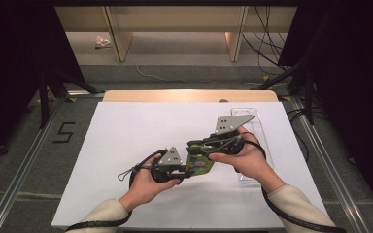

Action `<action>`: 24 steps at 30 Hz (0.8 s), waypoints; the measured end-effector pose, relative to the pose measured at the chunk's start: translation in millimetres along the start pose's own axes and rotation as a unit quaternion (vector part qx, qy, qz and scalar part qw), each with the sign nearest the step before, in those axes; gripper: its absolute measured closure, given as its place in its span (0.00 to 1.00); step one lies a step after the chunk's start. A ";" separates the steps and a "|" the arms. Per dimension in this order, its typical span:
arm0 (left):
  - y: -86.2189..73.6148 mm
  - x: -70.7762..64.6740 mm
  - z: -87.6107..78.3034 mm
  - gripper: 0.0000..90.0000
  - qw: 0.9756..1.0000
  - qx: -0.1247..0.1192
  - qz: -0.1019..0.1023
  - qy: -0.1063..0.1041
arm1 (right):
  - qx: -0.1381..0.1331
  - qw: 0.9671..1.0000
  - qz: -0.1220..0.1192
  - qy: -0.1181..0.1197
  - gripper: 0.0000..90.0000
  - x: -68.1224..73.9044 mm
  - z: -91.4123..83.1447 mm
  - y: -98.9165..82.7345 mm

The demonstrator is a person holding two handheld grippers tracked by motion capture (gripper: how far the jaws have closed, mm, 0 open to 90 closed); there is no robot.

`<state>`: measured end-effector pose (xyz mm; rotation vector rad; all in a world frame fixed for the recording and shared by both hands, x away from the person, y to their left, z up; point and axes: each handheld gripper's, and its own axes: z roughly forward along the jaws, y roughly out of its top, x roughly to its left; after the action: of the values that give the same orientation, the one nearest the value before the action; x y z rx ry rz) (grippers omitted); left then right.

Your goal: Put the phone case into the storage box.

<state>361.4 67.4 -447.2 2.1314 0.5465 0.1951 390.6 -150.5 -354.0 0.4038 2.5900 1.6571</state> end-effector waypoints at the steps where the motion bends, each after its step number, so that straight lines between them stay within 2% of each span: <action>1: 0.4 -0.1 -0.4 0.85 1.000 0.000 -0.001 -0.001 | -0.002 1.000 0.001 0.000 0.86 -0.3 -0.6 0.2; 24: 2.6 0.4 -2.7 0.86 1.000 0.009 0.003 0.002 | -0.011 1.000 0.004 0.005 0.86 -1.4 -1.4 -0.3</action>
<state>361.7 68.3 -443.6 2.1500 0.5466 0.1996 391.7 -152.2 -353.8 0.4081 2.5773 1.6937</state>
